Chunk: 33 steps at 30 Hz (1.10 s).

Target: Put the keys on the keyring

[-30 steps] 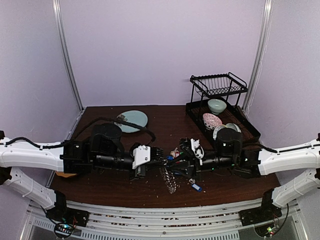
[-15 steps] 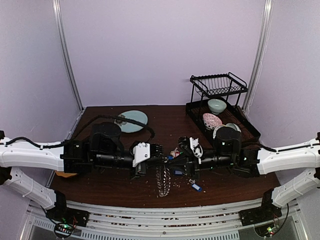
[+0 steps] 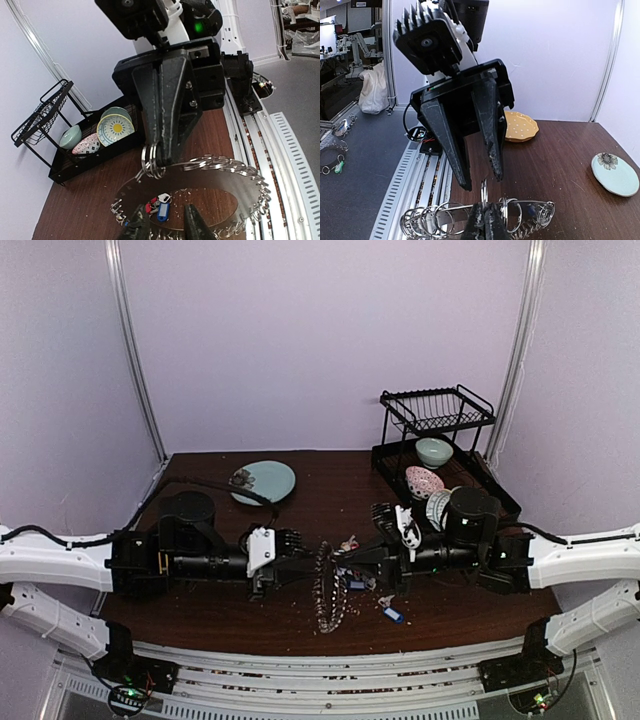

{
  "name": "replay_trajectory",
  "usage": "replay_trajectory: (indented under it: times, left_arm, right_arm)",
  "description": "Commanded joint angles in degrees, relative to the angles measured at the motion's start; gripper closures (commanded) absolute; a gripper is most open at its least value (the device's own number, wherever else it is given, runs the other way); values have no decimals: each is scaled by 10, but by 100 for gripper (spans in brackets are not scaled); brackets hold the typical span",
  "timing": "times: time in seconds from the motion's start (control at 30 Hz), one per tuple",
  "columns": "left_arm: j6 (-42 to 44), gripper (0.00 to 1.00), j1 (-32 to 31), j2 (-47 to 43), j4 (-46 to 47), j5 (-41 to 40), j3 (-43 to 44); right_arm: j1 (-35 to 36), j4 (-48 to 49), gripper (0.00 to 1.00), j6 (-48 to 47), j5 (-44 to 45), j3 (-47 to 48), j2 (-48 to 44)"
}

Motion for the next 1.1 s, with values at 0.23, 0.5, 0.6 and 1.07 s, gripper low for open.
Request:
replay_trajectory:
  times: [0.23, 0.5, 0.6, 1.07]
  left_arm:
    - [19, 87, -11, 14, 108, 28, 11]
    - [5, 88, -26, 35, 166, 15, 11]
    - [1, 92, -28, 37, 179, 14, 10]
    - [-23, 100, -36, 24, 169, -10, 13]
  right_arm:
    - [2, 143, 100, 40, -27, -27, -5]
    - [3, 187, 100, 72, -37, -27, 7]
    - [4, 195, 100, 76, -39, -27, 7]
    - [6, 131, 100, 57, -13, -25, -9]
